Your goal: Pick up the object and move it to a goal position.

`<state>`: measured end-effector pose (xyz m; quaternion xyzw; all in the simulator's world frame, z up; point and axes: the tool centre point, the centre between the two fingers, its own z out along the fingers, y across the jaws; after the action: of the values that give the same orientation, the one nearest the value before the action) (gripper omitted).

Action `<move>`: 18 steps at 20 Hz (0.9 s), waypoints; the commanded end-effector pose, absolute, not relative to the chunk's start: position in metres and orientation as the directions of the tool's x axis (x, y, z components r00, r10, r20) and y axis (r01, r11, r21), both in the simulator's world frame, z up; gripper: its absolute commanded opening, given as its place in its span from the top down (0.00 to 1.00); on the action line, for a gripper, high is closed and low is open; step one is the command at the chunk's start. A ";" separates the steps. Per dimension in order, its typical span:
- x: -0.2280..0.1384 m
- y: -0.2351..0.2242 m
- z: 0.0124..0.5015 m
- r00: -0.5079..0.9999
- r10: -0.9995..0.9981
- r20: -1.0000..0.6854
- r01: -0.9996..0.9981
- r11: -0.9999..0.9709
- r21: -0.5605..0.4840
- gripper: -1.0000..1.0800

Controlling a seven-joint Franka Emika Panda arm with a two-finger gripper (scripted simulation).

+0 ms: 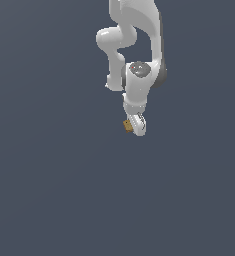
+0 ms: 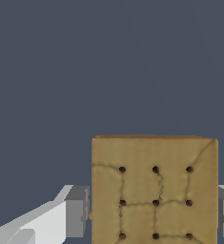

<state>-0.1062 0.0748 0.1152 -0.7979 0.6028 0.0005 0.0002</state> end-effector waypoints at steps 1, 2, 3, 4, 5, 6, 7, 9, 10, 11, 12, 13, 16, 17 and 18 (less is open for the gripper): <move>-0.108 0.093 0.136 0.273 -0.962 0.000 -0.962 -0.273 0.000 1.00; -0.109 0.100 0.144 0.272 -0.962 0.001 -0.962 -0.272 0.000 1.00; -0.109 0.108 0.153 0.272 -0.962 0.002 -0.962 -0.272 0.000 1.00; -0.110 0.115 0.161 0.272 -0.962 0.002 -0.962 -0.272 0.000 1.00; -0.111 0.122 0.169 0.272 -0.962 0.002 -0.962 -0.272 0.000 1.00; -0.111 0.129 0.177 0.272 -0.962 0.003 -0.962 -0.272 0.000 1.00; -0.112 0.136 0.185 0.272 -0.962 0.003 -0.962 -0.272 0.000 1.00; -0.113 0.150 0.200 0.272 -0.962 0.004 -0.962 -0.272 0.000 1.00; -0.113 0.156 0.207 0.272 -0.962 0.004 -0.962 -0.272 0.000 1.00; -0.113 0.162 0.213 0.272 -0.962 0.004 -0.962 -0.272 0.000 1.00; -0.114 0.168 0.220 0.272 -0.962 0.004 -0.962 -0.272 0.000 1.00; -0.114 0.174 0.226 0.273 -0.962 0.004 -0.962 -0.273 0.000 1.00; -0.115 0.188 0.241 0.273 -0.962 0.003 -0.962 -0.273 0.000 1.00; -0.115 0.192 0.245 0.274 -0.962 0.002 -0.962 -0.274 0.000 1.00; -0.115 0.195 0.249 0.274 -0.962 0.002 -0.962 -0.274 0.000 1.00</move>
<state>-0.1144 0.1895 0.2422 -0.7983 0.6023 -0.0012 -0.0004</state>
